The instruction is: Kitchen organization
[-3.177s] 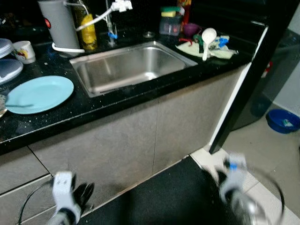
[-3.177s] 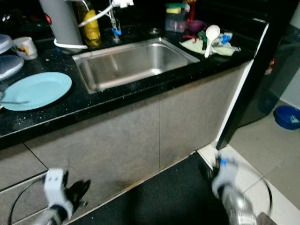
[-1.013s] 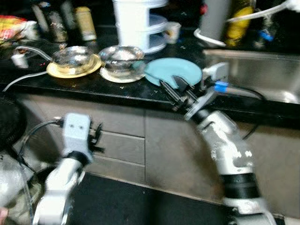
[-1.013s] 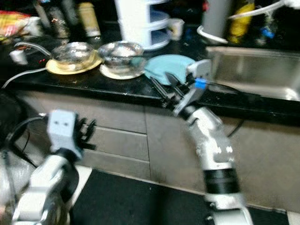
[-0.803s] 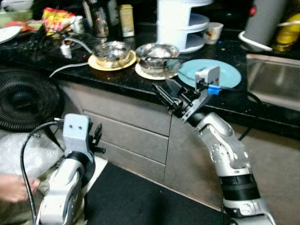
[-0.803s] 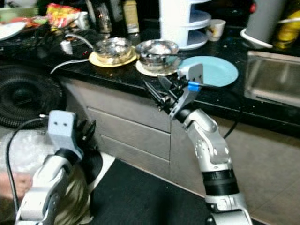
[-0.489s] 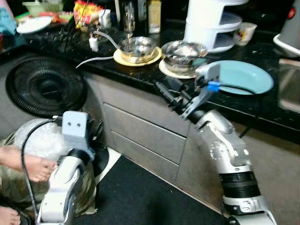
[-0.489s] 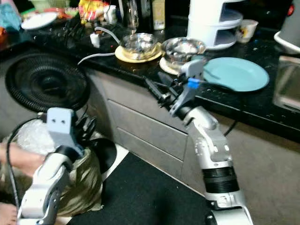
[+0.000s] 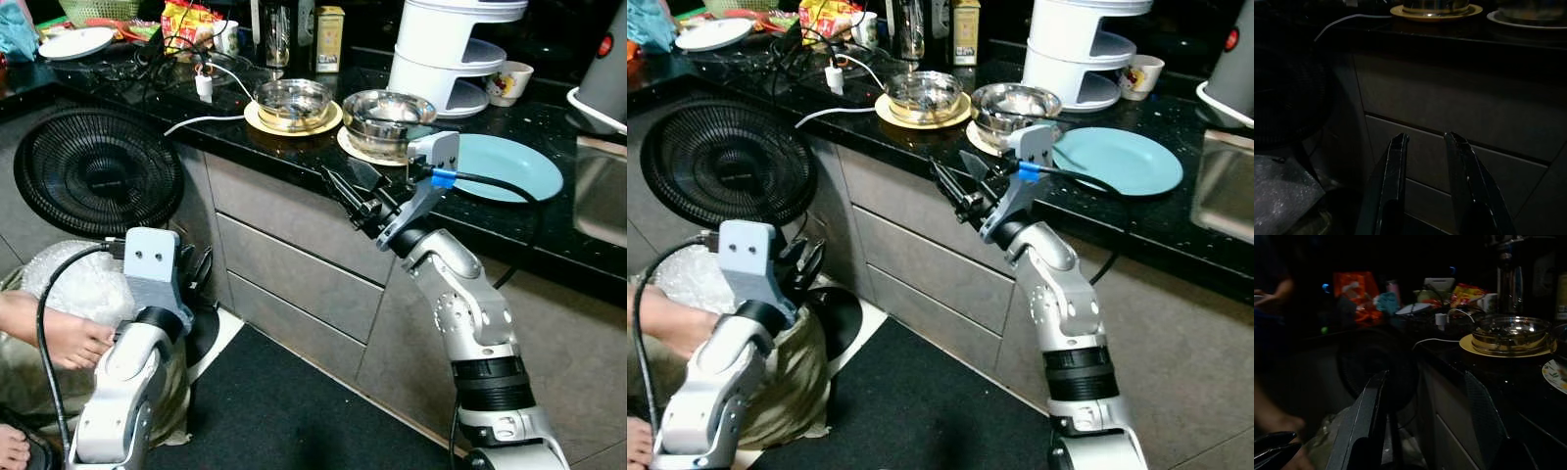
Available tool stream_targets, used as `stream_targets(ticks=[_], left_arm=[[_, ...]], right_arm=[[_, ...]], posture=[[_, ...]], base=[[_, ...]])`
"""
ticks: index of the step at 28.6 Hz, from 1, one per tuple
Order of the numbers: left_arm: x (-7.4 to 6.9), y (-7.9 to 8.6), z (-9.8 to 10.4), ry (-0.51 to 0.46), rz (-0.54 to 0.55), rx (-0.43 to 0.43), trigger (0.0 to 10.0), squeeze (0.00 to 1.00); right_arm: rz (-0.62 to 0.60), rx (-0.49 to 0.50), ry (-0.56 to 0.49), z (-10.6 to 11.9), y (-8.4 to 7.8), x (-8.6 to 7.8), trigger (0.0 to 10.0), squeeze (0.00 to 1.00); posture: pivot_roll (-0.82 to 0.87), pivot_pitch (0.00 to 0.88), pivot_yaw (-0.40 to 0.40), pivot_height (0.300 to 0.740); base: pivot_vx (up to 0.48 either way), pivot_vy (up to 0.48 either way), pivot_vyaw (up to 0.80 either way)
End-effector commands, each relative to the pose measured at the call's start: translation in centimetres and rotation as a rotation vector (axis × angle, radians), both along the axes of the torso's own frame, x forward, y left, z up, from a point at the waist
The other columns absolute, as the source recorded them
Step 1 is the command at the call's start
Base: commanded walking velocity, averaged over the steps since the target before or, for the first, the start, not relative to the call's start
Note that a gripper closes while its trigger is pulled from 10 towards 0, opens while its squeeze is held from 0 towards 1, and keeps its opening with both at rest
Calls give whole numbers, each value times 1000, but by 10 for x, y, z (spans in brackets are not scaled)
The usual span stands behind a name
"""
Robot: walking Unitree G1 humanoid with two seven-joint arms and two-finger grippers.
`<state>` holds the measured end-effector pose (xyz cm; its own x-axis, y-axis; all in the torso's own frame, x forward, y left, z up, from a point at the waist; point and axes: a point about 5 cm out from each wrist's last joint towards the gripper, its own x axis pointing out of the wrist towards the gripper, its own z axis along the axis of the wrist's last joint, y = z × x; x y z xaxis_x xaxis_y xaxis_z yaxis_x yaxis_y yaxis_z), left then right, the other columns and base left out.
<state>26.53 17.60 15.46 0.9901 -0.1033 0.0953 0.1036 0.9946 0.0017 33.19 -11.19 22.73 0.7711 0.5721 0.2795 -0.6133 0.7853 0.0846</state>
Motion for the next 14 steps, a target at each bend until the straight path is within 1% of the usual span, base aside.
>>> stream_targets(ticks=[1,2,10,14], left_arm=[[1,-2,1,5,-17,-9,10000,0],[1,-2,1,4,-17,-11,10000,0],[4,-2,5,-14,-8,-44,10000,0],[3,-3,5,-14,-24,-36,10000,0]], right_arm=[[-20,-6,-2,0,-5,0,10000,0],[-21,-8,-2,-1,-5,0,10000,0],[-27,-19,-6,-1,-7,1,10000,0],[-28,-24,-6,-2,-6,1,10000,0]], posture=[[58,0,1,740],[57,0,3,740],[58,0,5,740],[59,0,5,740]], base=[[0,-461,0],[0,-379,0],[0,0,0],[0,0,0]])
